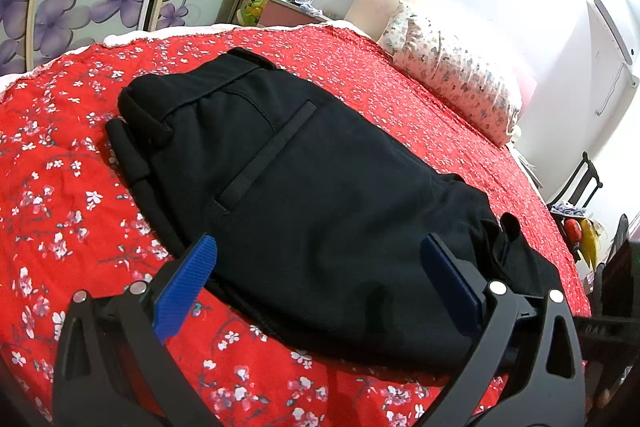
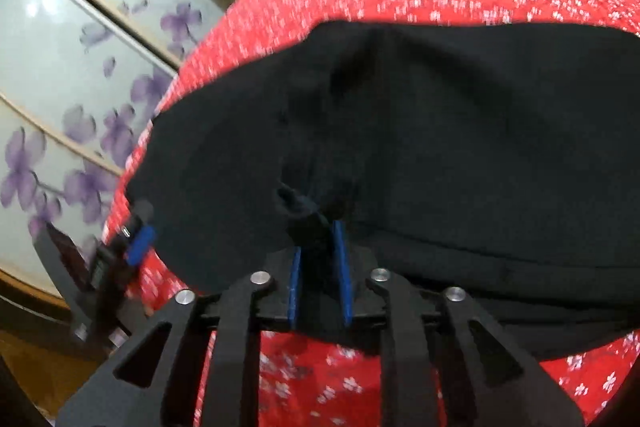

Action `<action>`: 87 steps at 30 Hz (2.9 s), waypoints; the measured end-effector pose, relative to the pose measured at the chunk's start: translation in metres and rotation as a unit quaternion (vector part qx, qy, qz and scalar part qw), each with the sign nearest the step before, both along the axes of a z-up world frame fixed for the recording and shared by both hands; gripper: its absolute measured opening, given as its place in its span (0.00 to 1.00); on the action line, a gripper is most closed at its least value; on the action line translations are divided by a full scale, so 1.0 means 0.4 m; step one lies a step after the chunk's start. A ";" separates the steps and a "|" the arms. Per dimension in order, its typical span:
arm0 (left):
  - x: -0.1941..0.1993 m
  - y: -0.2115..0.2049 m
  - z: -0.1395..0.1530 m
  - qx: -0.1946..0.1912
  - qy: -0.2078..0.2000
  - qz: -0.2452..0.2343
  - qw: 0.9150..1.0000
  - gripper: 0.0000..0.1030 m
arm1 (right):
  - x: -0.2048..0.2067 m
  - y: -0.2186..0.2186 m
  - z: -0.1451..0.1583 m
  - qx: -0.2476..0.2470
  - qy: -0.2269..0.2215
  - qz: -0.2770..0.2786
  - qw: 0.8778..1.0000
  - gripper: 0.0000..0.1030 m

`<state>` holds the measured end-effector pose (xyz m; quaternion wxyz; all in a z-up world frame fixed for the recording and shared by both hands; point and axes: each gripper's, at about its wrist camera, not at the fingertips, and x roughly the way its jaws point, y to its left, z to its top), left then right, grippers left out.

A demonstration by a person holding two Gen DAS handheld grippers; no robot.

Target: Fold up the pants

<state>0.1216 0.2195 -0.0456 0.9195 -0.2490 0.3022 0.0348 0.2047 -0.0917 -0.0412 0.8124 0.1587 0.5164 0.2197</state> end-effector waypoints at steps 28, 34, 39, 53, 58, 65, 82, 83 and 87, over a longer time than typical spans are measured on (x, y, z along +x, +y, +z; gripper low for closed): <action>0.002 0.000 -0.004 0.002 0.001 0.000 1.000 0.98 | 0.094 -0.008 0.095 0.042 -0.126 -0.037 0.990 0.74; 0.001 0.000 -0.006 0.008 0.004 0.001 1.000 0.98 | 0.191 0.016 -0.002 0.054 -0.015 -0.030 0.998 0.84; 0.001 0.000 -0.007 0.007 0.003 0.001 1.000 0.98 | 0.165 0.040 0.010 0.031 -0.033 0.014 0.999 0.89; 0.007 -0.009 -0.015 0.020 0.014 0.000 1.000 0.98 | -0.028 0.024 -0.011 0.085 0.001 0.082 0.993 0.96; -0.009 0.007 0.013 0.001 0.016 -0.011 1.000 0.98 | -0.127 -0.082 0.058 0.155 -0.053 0.074 0.984 0.96; -0.089 0.114 0.041 -0.152 0.017 -0.022 0.988 0.98 | -0.254 -0.322 0.066 0.226 -0.166 0.035 0.959 0.99; 0.021 0.246 -0.014 -0.253 0.099 0.055 0.961 0.98 | -0.240 -0.362 0.020 0.287 -0.143 0.046 0.946 0.99; 0.027 0.248 -0.014 -0.252 0.101 0.056 0.961 0.98 | -0.242 -0.360 0.021 0.286 -0.144 0.049 0.946 0.99; 0.044 0.258 -0.007 -0.262 0.086 0.061 0.959 0.98 | -0.238 -0.346 0.021 0.272 -0.141 0.058 0.950 0.99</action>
